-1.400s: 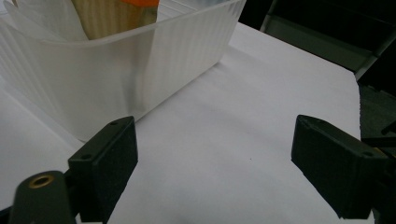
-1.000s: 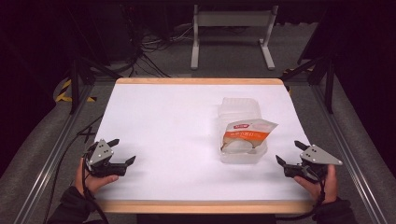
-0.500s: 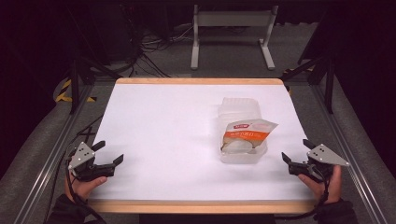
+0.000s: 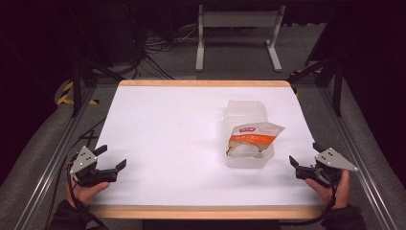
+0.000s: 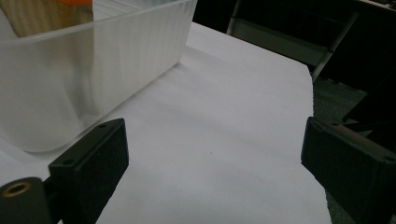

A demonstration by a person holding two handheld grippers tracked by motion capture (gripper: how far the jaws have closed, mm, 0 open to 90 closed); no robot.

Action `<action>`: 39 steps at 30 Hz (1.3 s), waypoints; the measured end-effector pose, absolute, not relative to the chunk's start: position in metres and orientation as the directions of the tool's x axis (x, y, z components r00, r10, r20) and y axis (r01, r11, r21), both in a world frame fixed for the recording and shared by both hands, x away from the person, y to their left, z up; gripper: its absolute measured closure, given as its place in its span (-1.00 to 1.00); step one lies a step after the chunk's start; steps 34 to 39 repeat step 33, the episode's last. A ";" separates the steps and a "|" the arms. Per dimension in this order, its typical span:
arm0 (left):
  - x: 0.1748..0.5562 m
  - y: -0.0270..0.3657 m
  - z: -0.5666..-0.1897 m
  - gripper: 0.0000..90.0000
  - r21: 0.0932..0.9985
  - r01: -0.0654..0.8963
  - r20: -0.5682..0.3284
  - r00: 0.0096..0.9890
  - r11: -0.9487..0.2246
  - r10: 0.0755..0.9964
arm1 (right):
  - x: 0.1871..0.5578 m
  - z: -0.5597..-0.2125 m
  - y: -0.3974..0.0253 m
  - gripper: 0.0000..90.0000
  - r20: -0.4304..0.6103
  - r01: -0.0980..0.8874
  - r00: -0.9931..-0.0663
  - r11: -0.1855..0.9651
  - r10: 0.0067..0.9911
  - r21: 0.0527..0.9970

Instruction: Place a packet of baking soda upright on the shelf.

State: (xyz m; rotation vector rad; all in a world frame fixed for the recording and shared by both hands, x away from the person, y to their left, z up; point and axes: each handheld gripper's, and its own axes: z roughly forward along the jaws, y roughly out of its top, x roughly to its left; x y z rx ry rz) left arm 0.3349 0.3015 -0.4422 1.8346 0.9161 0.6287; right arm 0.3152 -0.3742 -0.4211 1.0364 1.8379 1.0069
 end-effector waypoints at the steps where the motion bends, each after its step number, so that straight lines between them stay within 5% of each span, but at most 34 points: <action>1: 0.335 0.301 -0.442 -0.77 0.911 0.317 0.028 0.587 -0.262 0.809 | 0.315 -0.421 -0.373 -0.82 -0.247 0.279 -0.363 0.358 0.898 0.891; 39: 0.346 0.284 -0.446 -0.79 0.872 0.323 0.122 0.585 -0.367 0.802 | 0.315 -0.433 -0.370 -0.80 -0.252 0.305 -0.389 0.382 0.886 0.873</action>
